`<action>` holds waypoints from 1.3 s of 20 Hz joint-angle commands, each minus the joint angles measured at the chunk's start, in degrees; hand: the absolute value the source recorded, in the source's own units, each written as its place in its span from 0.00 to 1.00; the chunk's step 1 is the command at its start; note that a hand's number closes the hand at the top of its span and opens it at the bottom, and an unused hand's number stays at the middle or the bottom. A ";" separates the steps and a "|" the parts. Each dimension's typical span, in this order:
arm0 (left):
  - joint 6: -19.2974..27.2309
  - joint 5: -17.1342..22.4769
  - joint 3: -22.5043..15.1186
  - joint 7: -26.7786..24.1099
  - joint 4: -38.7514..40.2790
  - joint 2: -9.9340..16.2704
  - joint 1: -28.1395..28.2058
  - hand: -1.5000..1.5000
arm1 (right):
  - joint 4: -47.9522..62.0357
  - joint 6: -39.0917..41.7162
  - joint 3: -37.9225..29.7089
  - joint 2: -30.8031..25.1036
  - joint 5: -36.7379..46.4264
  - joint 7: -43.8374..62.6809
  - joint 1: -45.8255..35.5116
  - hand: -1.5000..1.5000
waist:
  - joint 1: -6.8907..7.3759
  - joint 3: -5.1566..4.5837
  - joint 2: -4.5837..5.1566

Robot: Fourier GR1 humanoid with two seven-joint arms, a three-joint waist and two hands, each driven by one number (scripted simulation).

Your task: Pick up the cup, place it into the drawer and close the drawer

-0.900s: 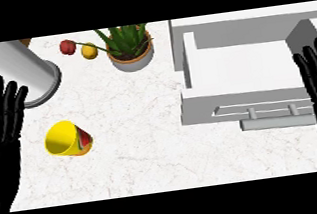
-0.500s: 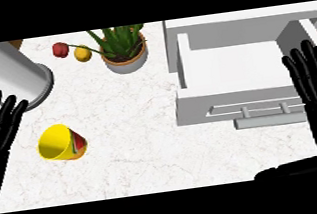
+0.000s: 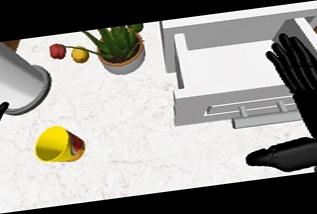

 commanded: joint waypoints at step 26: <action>-5.58 -38.95 -2.51 -49.37 69.24 3.06 -16.74 0.00 | 8.14 4.26 -7.17 -3.38 -2.55 0.49 -10.16 0.00 | -0.99 -0.13 0.27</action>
